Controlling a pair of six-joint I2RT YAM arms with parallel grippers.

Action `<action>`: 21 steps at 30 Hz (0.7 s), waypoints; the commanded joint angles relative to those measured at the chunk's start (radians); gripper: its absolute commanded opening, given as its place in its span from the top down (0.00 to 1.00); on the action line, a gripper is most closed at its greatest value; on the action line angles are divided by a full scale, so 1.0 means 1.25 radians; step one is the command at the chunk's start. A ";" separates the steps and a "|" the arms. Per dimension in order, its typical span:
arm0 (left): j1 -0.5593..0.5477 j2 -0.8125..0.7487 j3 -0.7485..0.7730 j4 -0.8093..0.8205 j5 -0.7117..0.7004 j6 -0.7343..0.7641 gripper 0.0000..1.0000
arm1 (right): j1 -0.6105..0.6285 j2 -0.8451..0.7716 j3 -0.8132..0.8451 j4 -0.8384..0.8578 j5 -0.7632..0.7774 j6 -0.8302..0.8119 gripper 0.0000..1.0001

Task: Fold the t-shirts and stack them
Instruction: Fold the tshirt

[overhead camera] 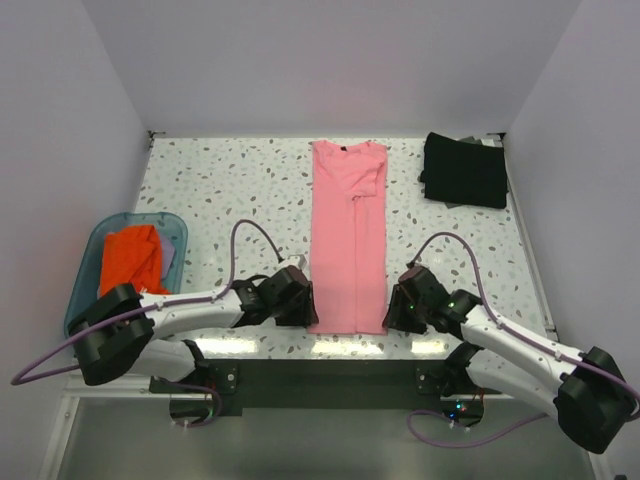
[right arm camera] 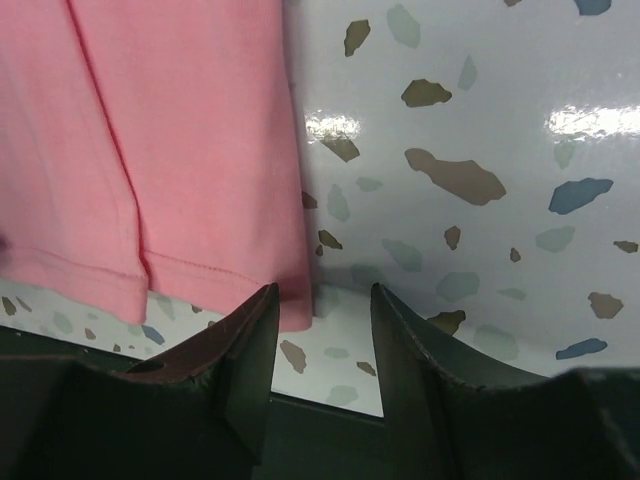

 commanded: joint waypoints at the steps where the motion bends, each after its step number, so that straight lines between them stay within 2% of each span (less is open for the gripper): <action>1: -0.029 0.032 -0.026 -0.060 -0.033 -0.050 0.45 | 0.012 -0.005 -0.018 0.009 -0.017 0.048 0.54; 7: -0.059 0.045 -0.026 -0.109 -0.055 -0.095 0.47 | 0.017 0.023 -0.029 0.033 -0.036 0.044 0.53; 12: -0.070 0.072 -0.018 -0.113 -0.060 -0.099 0.53 | 0.019 0.043 -0.039 0.052 -0.048 0.039 0.56; 15: -0.072 0.088 -0.018 -0.105 -0.057 -0.096 0.62 | 0.022 0.056 -0.044 0.062 -0.056 0.034 0.65; 18: -0.080 0.086 -0.032 -0.081 -0.047 -0.093 0.72 | 0.023 0.073 -0.050 0.065 -0.067 0.023 0.80; 19: -0.081 0.082 -0.037 -0.073 -0.040 -0.093 0.74 | 0.024 0.076 -0.052 0.066 -0.072 0.015 0.89; 21: -0.090 0.077 -0.050 -0.068 -0.033 -0.095 0.82 | 0.029 0.087 -0.049 0.059 -0.082 0.004 1.00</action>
